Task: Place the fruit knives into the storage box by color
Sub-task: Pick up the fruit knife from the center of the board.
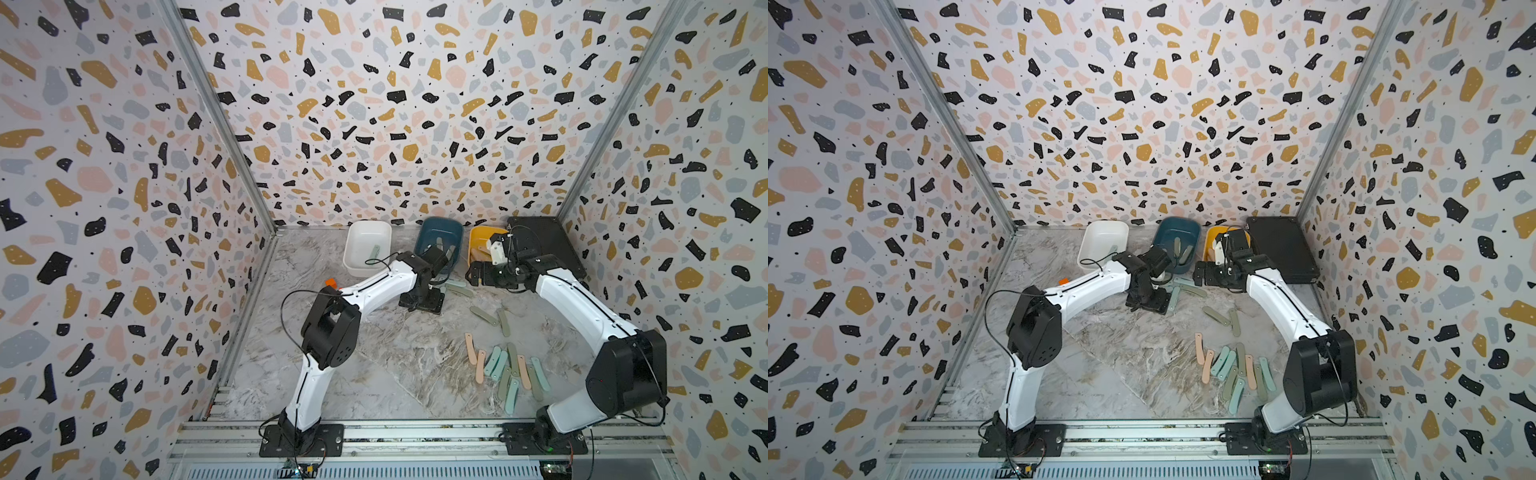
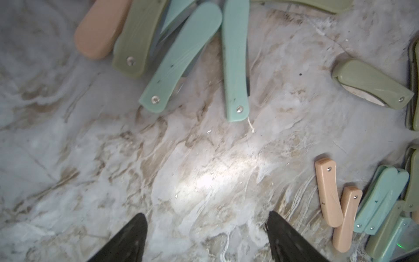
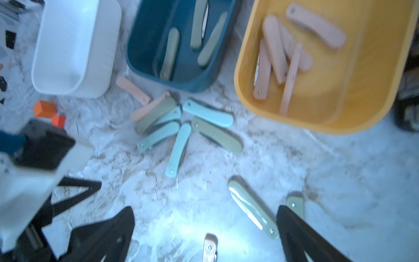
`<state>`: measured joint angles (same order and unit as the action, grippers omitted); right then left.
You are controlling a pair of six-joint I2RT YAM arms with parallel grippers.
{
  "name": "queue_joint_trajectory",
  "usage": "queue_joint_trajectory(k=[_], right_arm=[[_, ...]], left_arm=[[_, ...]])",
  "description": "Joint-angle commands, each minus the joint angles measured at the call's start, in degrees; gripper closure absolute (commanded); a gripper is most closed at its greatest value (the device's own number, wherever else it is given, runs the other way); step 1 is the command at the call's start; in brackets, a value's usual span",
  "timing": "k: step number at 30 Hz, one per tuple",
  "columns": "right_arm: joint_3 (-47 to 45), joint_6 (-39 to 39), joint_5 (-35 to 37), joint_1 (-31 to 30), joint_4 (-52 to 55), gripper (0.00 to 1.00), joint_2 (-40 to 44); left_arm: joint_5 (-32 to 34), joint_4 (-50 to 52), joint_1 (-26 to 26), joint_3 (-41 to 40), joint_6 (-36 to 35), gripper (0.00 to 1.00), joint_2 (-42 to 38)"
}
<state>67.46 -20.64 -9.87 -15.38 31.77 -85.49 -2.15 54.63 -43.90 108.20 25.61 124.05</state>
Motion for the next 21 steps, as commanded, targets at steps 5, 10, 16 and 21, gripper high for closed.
queue_joint_trajectory(k=[5, 10, 16, 21], right_arm=[[-12.1, -3.2, 1.9, 1.4, -4.3, 0.0, 4.0], [-15.2, -4.4, -0.1, 3.2, -6.8, 0.0, 4.6], [-16.3, -4.1, -2.3, 5.6, -7.1, 0.0, 4.7], [-17.5, -4.5, -3.7, 6.5, -8.2, 0.0, 5.4]], left_arm=[[5.4, 4.8, -0.8, 15.6, 0.9, 0.31, 10.3], [9.3, 7.7, -1.6, 25.9, 0.0, 0.34, 17.7], [12.9, 8.0, -2.8, 32.4, -1.3, 0.37, 23.4], [13.5, 7.2, -3.6, 33.0, -1.4, 0.4, 25.7]])
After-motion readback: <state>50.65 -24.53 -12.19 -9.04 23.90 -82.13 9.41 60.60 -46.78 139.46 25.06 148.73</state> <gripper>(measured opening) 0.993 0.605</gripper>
